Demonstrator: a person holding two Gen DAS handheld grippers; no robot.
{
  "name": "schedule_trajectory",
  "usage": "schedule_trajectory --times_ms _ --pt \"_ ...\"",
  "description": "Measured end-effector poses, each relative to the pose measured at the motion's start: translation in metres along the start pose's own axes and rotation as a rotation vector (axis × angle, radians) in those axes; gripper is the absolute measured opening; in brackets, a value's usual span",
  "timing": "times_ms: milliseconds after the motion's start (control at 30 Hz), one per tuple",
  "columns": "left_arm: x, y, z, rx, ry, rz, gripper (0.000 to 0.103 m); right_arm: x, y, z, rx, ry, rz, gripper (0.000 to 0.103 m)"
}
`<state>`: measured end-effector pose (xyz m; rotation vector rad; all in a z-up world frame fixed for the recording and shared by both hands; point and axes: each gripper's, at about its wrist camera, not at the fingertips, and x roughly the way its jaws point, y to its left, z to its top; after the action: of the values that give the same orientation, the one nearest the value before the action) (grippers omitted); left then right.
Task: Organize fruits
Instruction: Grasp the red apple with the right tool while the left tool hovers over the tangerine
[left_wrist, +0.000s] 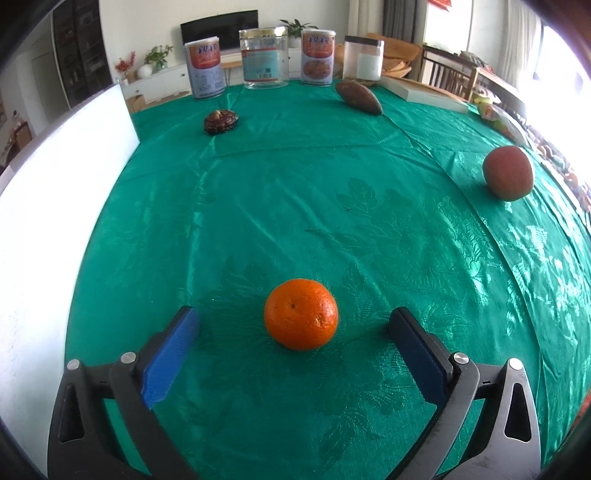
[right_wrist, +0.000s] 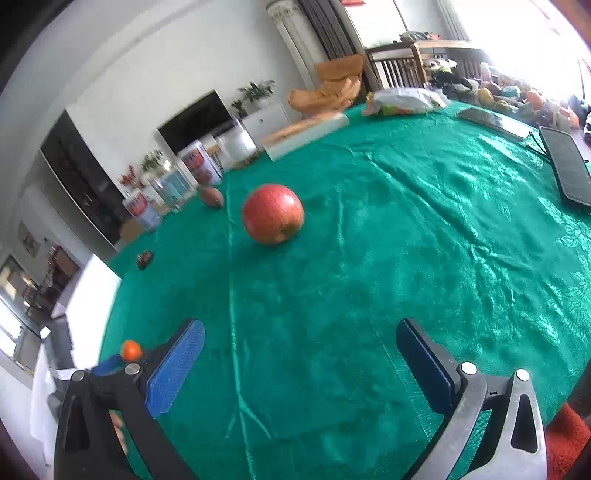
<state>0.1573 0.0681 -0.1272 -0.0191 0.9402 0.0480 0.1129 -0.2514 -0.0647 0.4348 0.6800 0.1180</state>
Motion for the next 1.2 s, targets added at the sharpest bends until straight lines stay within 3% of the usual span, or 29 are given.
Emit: schedule_trajectory --times_ms 100,233,300,433,533,633,667,700,767,967,1200 --pt "0.000 0.000 0.000 0.000 0.000 -0.001 0.102 0.003 0.008 0.018 -0.065 -0.014 -0.023 0.103" --pt "0.000 0.000 0.000 0.000 0.000 -0.001 0.102 0.069 0.043 0.045 -0.321 0.182 -0.052 0.103" --pt "0.000 0.000 0.000 0.000 0.000 -0.001 0.102 0.103 0.052 0.052 -0.396 0.240 -0.062 0.103" --pt "0.000 0.000 0.000 0.000 0.000 -0.001 0.102 0.165 0.045 0.062 -0.358 0.333 -0.092 0.103" --pt "0.000 0.001 0.000 0.000 0.000 -0.001 0.102 0.191 0.037 0.068 -0.299 0.337 -0.084 0.103" --pt "0.000 0.001 0.000 -0.001 0.000 -0.002 0.102 0.195 0.031 0.076 -0.243 0.294 -0.033 0.099" --pt "0.000 0.001 0.000 -0.001 0.000 -0.002 0.102 0.194 0.028 0.079 -0.219 0.293 0.002 0.076" --pt "0.000 0.001 0.000 -0.001 0.000 -0.002 0.102 0.193 0.027 0.080 -0.207 0.300 -0.004 0.070" --pt "0.000 0.001 -0.001 -0.001 0.000 -0.002 0.102 0.186 0.027 0.077 -0.226 0.312 -0.025 0.070" --pt "0.000 0.001 0.000 -0.001 0.000 -0.002 0.102 0.145 0.021 0.048 -0.353 0.325 0.021 0.070" --pt "0.000 0.001 0.000 -0.001 0.000 -0.002 0.102 0.127 0.015 0.036 -0.354 0.307 0.013 0.070"
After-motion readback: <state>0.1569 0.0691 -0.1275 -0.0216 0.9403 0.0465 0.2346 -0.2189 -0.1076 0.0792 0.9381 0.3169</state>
